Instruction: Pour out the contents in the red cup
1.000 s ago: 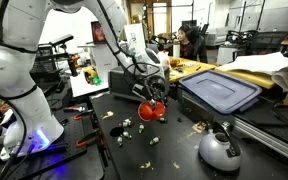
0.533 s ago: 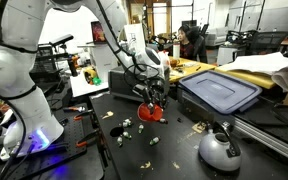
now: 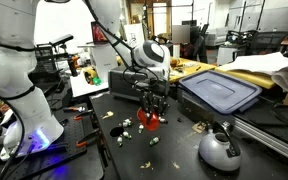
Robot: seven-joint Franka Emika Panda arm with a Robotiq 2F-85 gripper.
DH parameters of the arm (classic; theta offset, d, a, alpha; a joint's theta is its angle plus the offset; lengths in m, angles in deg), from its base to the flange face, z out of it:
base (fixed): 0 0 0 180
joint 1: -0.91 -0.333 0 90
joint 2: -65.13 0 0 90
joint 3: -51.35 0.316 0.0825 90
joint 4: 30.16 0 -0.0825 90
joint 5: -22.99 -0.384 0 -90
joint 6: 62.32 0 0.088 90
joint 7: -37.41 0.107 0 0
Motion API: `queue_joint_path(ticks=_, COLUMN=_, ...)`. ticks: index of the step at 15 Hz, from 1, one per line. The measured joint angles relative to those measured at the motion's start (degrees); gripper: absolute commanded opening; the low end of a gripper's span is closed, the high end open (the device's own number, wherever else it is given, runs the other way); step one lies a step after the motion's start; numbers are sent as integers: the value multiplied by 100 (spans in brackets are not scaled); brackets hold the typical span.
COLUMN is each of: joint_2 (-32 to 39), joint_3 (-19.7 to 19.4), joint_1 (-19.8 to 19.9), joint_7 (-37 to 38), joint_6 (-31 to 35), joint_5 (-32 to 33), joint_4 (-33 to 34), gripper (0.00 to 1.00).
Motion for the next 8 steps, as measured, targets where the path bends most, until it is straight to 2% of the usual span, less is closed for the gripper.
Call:
queue_joint_path(ticks=5, joint_2=-278, joint_3=-263, joint_1=308, joint_7=-795, joint_6=1289, joint_5=-1148, joint_4=-436, gripper=8)
queue_joint_path(ticks=8, joint_2=-295, joint_3=-356, joint_1=376, joint_7=-1436, joint_6=2052, joint_5=-2052, joint_4=-672, gripper=8)
